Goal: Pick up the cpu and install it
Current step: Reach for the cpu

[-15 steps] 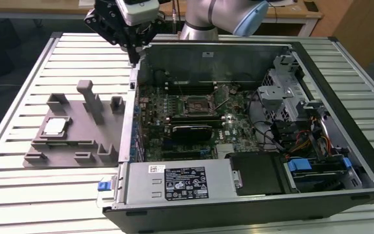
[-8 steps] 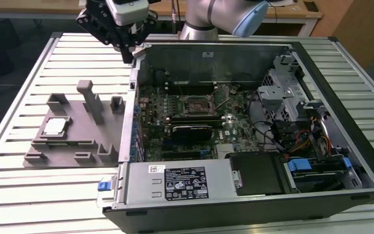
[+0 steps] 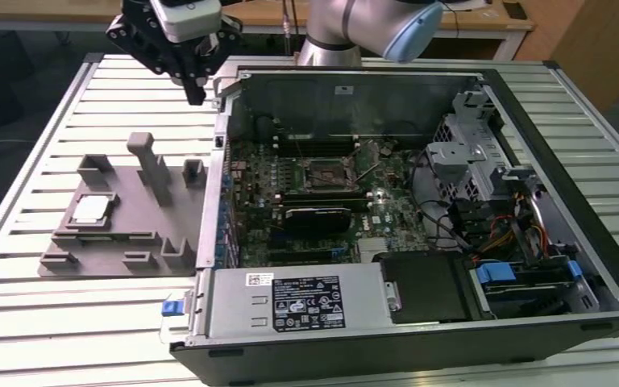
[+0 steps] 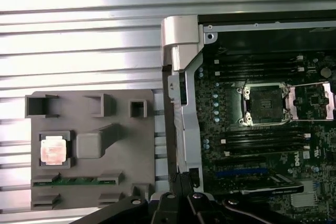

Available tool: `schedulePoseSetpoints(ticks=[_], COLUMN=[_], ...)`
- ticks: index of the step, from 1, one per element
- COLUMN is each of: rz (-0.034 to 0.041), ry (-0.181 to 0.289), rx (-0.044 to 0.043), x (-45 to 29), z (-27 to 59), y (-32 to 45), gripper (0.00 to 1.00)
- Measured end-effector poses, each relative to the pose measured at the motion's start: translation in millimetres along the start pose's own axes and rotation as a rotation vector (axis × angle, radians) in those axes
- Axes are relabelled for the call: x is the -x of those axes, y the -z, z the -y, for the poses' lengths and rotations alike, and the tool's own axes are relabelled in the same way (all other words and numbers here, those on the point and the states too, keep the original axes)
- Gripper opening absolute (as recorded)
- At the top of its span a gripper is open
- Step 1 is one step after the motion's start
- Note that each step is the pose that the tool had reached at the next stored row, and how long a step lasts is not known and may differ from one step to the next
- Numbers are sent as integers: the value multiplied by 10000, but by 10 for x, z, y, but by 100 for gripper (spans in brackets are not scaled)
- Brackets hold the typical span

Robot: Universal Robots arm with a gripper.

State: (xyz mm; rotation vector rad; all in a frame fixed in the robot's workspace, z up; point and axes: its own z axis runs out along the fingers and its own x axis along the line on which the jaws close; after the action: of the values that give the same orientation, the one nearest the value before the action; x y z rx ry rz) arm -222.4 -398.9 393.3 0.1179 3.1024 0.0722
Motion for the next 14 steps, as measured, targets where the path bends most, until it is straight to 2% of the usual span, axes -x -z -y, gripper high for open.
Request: schedulePoseSetpoints(ticks=[14], rz=[14], ry=[-1], rx=[6], x=[-342], z=[26], y=[13], gripper=[11])
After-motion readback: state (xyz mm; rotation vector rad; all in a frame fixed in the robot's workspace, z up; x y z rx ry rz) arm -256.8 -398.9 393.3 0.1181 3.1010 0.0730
